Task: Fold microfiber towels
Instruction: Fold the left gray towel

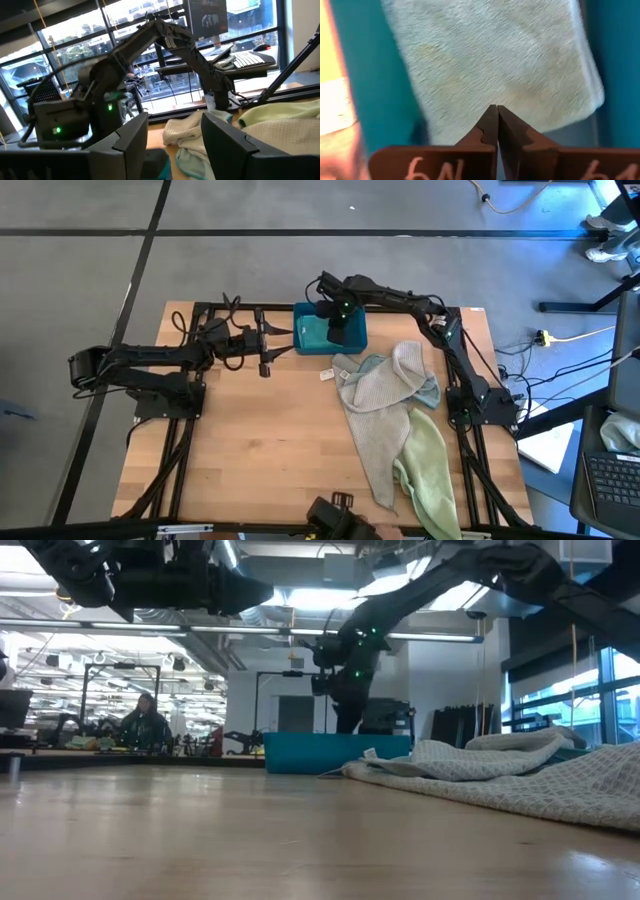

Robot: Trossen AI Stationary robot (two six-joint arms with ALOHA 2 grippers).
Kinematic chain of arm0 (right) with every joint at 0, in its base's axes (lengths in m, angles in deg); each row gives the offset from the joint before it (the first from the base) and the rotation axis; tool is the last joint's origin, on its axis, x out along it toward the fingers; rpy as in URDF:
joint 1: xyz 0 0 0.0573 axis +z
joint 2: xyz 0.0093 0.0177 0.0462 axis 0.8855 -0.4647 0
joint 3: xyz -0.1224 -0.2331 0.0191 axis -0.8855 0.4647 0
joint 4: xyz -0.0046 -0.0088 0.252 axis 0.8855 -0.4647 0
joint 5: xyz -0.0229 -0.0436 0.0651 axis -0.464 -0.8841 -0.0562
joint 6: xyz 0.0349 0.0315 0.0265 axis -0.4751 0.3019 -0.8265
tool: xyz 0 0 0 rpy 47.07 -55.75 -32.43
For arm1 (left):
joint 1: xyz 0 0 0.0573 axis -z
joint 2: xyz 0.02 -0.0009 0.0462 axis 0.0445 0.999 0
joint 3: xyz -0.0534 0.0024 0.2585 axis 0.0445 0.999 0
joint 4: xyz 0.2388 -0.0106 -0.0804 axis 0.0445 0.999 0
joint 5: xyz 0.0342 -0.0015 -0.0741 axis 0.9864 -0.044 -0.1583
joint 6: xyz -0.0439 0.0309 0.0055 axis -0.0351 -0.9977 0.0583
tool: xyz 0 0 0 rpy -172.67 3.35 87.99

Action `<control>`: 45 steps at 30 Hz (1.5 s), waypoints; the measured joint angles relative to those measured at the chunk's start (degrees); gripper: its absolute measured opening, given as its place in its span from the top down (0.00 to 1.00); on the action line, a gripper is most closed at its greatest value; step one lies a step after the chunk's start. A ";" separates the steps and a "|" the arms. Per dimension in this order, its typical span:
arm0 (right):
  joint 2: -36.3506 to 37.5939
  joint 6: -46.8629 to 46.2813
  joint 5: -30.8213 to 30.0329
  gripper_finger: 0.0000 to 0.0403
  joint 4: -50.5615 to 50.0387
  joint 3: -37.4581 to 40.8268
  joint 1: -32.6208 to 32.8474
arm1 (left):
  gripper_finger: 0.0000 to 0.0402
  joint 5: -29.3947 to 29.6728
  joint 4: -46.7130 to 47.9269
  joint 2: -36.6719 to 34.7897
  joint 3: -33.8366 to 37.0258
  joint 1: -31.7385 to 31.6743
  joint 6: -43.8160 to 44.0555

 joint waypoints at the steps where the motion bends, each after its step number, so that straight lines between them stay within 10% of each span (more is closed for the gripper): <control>1: 0.00 -0.51 0.35 0.99 -2.82 -1.22 0.21 | 0.56 0.12 0.12 0.00 0.00 -0.01 -0.40; 11: 0.00 -4.56 9.56 0.99 -29.38 -7.38 6.69 | 0.56 2.59 0.74 0.00 0.00 0.00 -2.97; 20: 6.86 -13.92 7.42 0.99 -31.45 -1.82 15.92 | 0.56 6.03 6.51 -2.86 0.00 -0.42 -7.27; 38: 27.47 -38.38 -3.38 0.99 15.79 37.33 29.58 | 0.56 2.96 11.64 -16.02 -0.04 0.26 -4.55; 45: 25.90 -40.45 -28.82 0.99 13.49 37.17 38.53 | 0.56 3.84 11.16 -16.00 -0.04 0.26 -5.96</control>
